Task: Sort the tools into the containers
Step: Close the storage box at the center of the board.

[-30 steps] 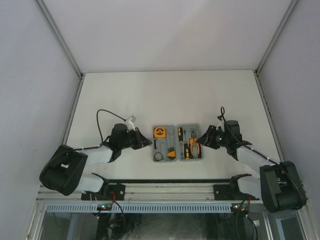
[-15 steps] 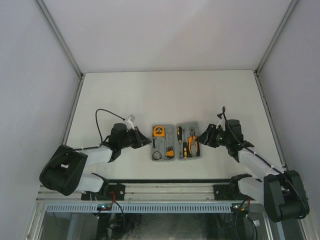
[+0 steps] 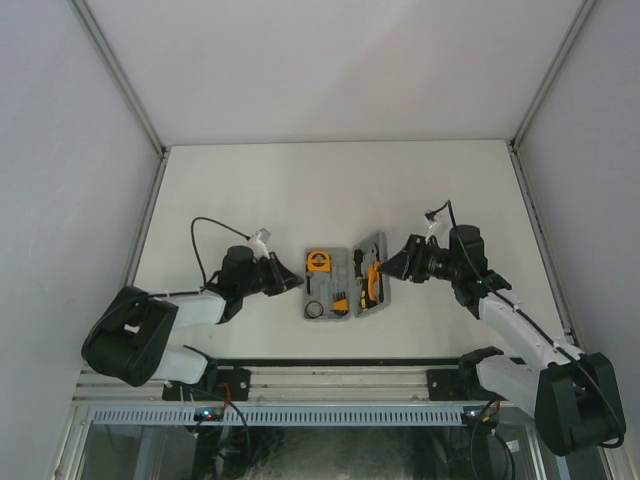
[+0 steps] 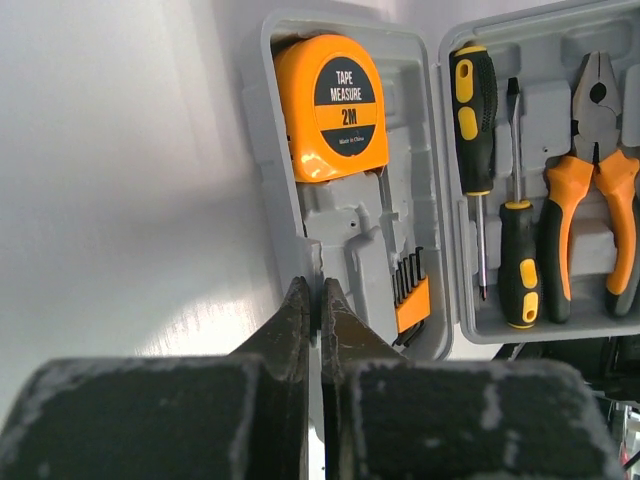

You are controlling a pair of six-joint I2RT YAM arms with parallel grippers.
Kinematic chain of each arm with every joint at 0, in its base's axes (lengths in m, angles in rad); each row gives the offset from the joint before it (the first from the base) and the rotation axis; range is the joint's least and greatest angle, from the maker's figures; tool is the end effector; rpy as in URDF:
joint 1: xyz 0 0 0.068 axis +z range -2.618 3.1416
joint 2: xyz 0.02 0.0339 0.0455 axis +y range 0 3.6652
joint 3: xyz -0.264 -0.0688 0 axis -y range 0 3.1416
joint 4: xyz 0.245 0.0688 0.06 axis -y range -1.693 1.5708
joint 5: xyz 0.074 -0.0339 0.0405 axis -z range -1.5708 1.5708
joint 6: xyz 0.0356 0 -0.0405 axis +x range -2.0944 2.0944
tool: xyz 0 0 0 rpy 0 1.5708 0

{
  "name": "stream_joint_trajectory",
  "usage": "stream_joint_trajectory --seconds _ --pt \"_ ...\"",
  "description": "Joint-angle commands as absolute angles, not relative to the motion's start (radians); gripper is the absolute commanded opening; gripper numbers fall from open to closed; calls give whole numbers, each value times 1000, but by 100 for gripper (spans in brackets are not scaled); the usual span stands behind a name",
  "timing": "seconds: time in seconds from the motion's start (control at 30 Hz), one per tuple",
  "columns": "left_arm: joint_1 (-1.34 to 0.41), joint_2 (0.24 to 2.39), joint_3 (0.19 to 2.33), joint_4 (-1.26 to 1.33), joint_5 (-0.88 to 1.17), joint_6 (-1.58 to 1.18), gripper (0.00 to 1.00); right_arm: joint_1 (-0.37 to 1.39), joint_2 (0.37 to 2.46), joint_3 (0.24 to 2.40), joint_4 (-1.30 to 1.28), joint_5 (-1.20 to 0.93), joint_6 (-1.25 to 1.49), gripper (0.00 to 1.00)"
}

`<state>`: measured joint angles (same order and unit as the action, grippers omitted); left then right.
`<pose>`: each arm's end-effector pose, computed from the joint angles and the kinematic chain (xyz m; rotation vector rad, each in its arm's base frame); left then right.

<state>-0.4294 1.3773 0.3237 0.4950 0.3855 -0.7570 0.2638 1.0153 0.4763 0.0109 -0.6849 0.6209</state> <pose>0.2065 -0.1093 0.1326 -0.1283 2.2875 -1.0743 0.1964 0.0764 0.2124 -0.0518 2.2133 1.2320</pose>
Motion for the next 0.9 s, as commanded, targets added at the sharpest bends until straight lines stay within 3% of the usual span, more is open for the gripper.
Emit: stream_joint_trajectory --seconds 0.0,0.87 --pt "-449 1412 296 464 424 -747 0 304 1025 519 52 -767 655 43" --pt "-449 1423 296 466 425 -761 0 476 1105 558 156 -639 740 43"
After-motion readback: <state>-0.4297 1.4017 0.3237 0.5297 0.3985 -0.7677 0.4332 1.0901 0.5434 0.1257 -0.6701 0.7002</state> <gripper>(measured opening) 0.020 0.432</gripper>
